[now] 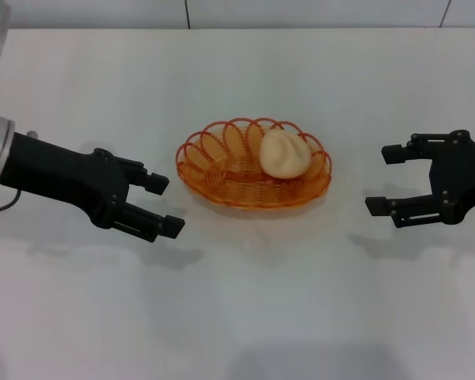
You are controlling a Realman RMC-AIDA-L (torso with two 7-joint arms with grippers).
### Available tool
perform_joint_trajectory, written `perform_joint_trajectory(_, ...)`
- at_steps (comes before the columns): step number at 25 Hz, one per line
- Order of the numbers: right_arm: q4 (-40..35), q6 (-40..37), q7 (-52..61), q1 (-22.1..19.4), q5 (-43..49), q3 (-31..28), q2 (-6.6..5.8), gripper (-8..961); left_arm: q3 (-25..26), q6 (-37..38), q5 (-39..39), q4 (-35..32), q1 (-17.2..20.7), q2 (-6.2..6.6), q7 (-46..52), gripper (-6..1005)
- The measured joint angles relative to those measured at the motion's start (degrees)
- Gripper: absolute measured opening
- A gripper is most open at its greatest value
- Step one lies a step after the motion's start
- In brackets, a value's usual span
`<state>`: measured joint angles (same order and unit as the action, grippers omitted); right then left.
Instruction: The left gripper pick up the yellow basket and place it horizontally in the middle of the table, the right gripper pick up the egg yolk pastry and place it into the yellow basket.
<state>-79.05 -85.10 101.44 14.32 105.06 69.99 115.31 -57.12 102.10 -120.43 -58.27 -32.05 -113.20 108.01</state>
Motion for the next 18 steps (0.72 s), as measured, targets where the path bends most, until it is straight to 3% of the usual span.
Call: perform_joint_trajectory(18,-0.4,-1.5,-0.4,-0.1,-0.3,0.0,0.00,817,0.0,0.6,0.3,0.0,0.3,-0.17,-1.7,862)
